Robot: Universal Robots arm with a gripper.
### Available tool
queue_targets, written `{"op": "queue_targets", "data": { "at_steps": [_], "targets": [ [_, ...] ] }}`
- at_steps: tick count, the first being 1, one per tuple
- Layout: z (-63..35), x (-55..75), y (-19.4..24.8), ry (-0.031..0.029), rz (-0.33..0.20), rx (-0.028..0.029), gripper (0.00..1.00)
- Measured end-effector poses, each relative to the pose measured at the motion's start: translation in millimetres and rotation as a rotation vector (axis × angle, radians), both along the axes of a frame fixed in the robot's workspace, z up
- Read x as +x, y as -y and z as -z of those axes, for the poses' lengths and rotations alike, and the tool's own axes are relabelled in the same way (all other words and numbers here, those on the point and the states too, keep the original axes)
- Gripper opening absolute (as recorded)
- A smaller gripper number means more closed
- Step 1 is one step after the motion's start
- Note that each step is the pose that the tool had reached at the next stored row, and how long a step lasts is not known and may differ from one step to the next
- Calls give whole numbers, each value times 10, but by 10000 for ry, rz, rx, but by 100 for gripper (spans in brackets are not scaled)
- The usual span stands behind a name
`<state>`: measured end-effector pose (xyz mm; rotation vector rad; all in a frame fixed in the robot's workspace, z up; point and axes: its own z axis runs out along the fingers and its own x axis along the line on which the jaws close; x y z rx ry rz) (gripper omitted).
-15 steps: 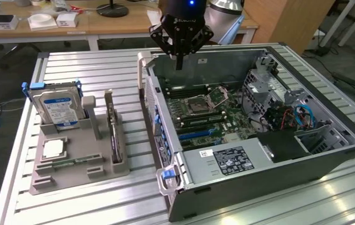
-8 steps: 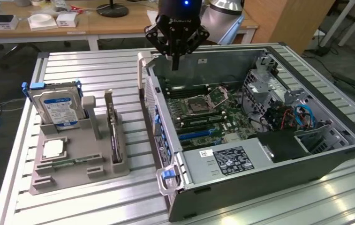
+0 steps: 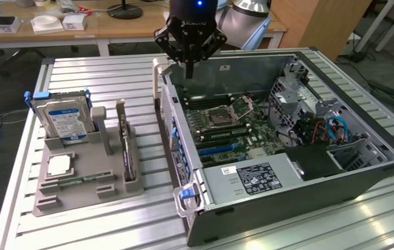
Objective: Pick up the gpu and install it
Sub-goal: 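Reach for the gpu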
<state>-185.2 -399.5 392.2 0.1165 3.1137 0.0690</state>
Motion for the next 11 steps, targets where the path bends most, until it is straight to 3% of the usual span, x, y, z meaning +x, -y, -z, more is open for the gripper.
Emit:
{"op": "queue_targets", "data": {
  "at_steps": [11],
  "targets": [
    [8,-119,1,-5,0,-2,10]
  ]
}}
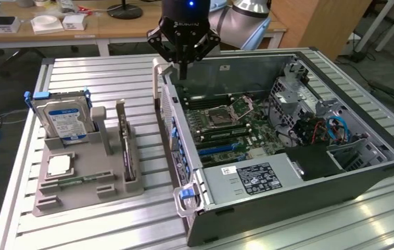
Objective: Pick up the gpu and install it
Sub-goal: 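Reach for the gpu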
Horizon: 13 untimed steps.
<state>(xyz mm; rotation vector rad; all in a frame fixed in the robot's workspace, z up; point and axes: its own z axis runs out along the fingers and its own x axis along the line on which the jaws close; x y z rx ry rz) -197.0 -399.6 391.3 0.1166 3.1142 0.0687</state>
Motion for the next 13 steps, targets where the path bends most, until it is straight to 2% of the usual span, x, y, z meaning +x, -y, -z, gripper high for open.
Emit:
{"op": "queue_targets", "data": {
  "at_steps": [13],
  "targets": [
    [8,-200,3,-2,1,0,10]
  ]
}}
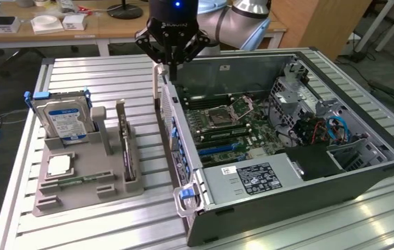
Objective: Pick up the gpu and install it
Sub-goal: 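Reach for the gpu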
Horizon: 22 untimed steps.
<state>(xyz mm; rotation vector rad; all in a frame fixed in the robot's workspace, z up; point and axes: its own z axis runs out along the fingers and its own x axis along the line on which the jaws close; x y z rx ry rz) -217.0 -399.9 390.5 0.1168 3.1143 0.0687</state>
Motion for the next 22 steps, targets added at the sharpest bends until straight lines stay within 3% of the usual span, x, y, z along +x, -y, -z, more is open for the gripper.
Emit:
{"op": "queue_targets", "data": {
  "at_steps": [22],
  "targets": [
    [15,-335,3,-5,-2,0,10]
  ]
}}
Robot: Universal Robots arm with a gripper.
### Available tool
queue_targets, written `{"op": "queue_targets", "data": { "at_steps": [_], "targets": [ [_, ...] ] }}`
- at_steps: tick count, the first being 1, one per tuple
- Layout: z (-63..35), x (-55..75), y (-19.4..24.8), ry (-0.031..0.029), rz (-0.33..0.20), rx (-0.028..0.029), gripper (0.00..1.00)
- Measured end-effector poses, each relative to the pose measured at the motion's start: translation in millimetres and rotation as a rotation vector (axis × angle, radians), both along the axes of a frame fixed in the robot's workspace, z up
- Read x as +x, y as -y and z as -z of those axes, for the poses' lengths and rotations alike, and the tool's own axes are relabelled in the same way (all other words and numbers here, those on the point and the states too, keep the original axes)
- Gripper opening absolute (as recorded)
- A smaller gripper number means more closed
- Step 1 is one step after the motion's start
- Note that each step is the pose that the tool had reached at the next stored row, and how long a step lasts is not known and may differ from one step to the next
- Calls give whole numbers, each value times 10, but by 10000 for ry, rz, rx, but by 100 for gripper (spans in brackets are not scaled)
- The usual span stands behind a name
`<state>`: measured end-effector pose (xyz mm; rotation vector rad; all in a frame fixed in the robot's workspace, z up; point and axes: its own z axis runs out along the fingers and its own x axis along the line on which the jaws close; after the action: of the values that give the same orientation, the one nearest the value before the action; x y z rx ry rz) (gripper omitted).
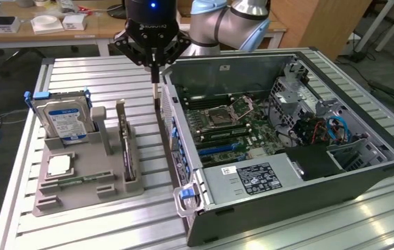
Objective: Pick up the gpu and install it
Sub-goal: 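Reach for the gpu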
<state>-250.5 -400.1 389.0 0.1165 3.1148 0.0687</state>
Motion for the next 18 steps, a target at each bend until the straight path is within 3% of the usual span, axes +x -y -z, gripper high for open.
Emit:
{"op": "queue_targets", "data": {
  "at_steps": [18],
  "targets": [
    [9,-276,2,-3,2,0,10]
  ]
}}
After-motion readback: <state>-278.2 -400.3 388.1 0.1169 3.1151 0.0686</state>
